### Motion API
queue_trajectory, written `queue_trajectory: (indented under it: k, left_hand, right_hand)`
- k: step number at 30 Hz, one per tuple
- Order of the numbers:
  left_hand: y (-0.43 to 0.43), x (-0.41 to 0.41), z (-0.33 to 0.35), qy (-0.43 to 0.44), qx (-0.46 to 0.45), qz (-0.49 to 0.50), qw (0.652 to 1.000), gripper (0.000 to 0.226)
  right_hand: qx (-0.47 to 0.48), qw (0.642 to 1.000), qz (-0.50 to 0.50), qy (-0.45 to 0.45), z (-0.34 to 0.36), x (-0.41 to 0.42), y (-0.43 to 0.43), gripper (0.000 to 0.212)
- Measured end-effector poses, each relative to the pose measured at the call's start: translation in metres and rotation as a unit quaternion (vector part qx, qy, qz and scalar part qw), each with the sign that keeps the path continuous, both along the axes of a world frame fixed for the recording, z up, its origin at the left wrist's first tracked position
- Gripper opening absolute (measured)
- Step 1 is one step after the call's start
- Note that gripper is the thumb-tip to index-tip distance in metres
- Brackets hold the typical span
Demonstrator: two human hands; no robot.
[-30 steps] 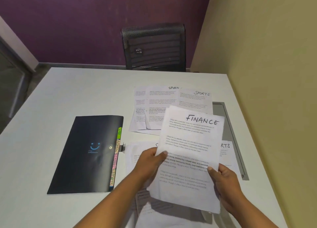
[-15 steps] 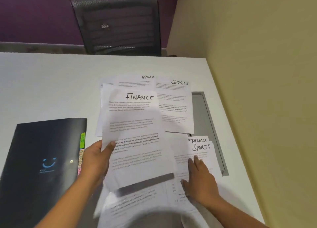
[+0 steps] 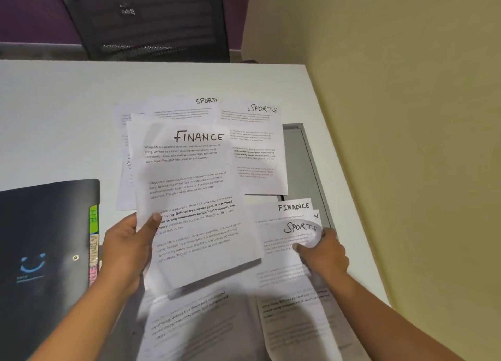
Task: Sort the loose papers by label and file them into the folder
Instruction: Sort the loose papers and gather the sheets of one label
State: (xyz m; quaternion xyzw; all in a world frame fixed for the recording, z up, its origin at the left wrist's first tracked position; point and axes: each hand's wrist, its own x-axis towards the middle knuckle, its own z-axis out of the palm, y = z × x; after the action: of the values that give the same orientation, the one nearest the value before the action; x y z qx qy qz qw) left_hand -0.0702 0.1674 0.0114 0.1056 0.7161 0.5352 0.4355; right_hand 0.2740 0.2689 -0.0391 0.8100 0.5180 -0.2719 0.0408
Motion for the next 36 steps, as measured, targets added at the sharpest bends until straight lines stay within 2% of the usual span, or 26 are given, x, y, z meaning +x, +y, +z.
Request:
queue_trajectory:
  k: [4,7,9,12,15,18,22,27,29,31,34,36]
  left_hand:
    - [-0.007,0.005,0.0,-0.044,0.017,0.009,0.999,0.018]
    - [-0.01,0.01,0.003,-0.047,0.02,0.008,0.999,0.014]
    - [-0.011,0.011,0.004,-0.049,0.022,0.01,0.999,0.012]
    - [-0.011,0.011,0.003,-0.054,0.02,0.009,0.998,0.013]
    - [-0.01,0.01,0.003,-0.058,0.024,0.006,0.998,0.014]
    - [-0.009,0.01,0.002,-0.062,0.027,0.006,0.998,0.015]
    - [-0.007,0.009,-0.001,-0.056,0.026,0.006,0.998,0.015]
    - [-0.004,0.007,-0.01,-0.051,0.018,-0.01,0.998,0.014]
    - [-0.001,0.006,-0.01,-0.056,0.023,-0.011,0.998,0.014]
    - [0.001,0.008,-0.008,-0.047,0.021,-0.01,0.999,0.014]
    - [0.0,0.009,-0.007,-0.038,0.021,-0.005,0.999,0.013]
    - [-0.001,0.009,-0.007,-0.046,0.023,-0.002,0.999,0.014]
  right_hand:
    - [-0.024,0.997,0.025,0.063,-0.002,0.009,0.001,0.032]
    - [-0.034,0.995,0.035,0.085,0.001,0.011,0.005,0.023]
    - [-0.019,0.996,0.03,0.081,0.002,0.01,0.011,0.031]
    - [0.06,0.996,0.049,0.037,0.007,0.004,0.022,0.045]
    - [0.122,0.986,0.098,0.055,0.013,-0.01,0.037,0.046]
    - [0.123,0.979,0.153,0.062,0.012,-0.022,0.057,0.045]
    - [0.119,0.977,0.081,0.155,0.016,-0.048,0.097,0.05]
    - [0.031,0.993,0.044,0.105,0.019,-0.086,0.129,0.062]
    - [0.013,0.994,0.049,0.096,0.013,-0.091,0.133,0.052]
    - [0.01,0.992,0.06,0.106,0.009,-0.093,0.136,0.031]
    - [0.03,0.988,0.056,0.137,0.013,-0.083,0.137,0.015]
    - [0.041,0.989,0.101,0.104,0.019,-0.066,0.133,0.012]
